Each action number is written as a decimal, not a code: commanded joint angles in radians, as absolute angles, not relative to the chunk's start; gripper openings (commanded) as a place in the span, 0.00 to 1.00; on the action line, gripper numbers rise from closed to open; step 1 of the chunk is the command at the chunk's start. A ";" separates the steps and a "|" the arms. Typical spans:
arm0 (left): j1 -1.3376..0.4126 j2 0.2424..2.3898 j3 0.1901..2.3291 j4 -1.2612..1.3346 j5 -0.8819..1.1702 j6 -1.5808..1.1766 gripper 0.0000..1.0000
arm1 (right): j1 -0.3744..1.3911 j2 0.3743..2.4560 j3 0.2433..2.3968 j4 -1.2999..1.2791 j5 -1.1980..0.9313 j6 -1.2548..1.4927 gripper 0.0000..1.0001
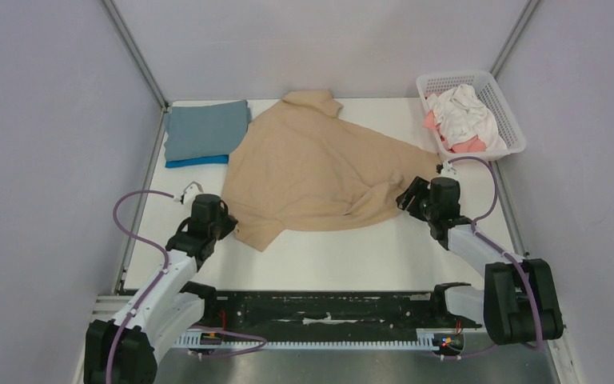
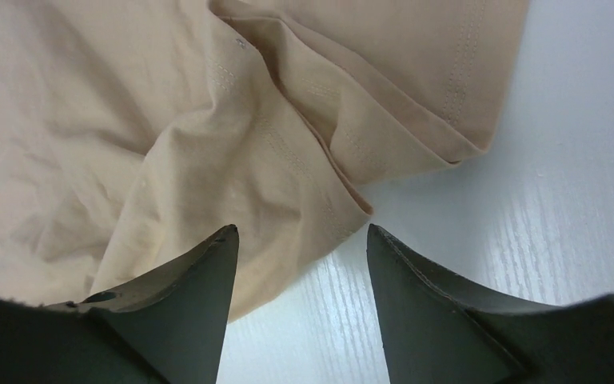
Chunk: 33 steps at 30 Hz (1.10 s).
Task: Fold and stack the t-shirts
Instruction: Grab the side of the flattened tshirt closest away from the robot with both arms, then fold the flattened tshirt in 1/3 of the way
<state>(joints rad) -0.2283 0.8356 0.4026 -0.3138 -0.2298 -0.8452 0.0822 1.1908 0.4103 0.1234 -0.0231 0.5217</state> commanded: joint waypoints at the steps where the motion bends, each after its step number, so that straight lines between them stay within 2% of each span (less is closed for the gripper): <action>1: -0.223 0.831 0.402 -0.275 -0.231 -0.858 0.02 | 0.081 1.223 0.411 0.198 -0.036 0.563 0.60; 5: -0.222 0.833 0.400 -0.275 -0.232 -0.857 0.02 | 0.081 1.248 0.410 0.200 -0.012 0.567 0.49; 6: -0.222 0.833 0.400 -0.274 -0.233 -0.857 0.02 | 0.080 1.250 0.407 0.201 -0.006 0.567 0.41; 8: -0.222 0.832 0.400 -0.275 -0.234 -0.857 0.02 | 0.080 1.250 0.397 0.199 0.020 0.566 0.34; 12: -0.222 0.826 0.398 -0.278 -0.233 -0.859 0.02 | 0.077 1.232 0.381 0.196 0.061 0.555 0.04; 13: -0.222 0.823 0.399 -0.279 -0.233 -0.859 0.02 | 0.076 1.220 0.374 0.196 0.072 0.550 0.00; 20: -0.222 0.785 0.426 -0.337 -0.208 -0.865 0.02 | 0.075 1.061 0.354 0.035 0.065 0.458 0.00; 27: -0.223 0.662 0.469 -0.530 -0.062 -0.880 0.02 | 0.074 0.803 0.426 -0.395 0.116 0.353 0.00; 33: -0.225 0.446 0.470 -0.771 0.042 -0.914 0.02 | 0.074 0.630 0.474 -0.698 0.141 0.345 0.00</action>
<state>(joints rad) -0.2260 0.5571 0.4343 -0.5762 -0.0643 -0.8570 0.0803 0.7105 0.4191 -0.4397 0.1101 0.3725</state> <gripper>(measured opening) 0.053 0.008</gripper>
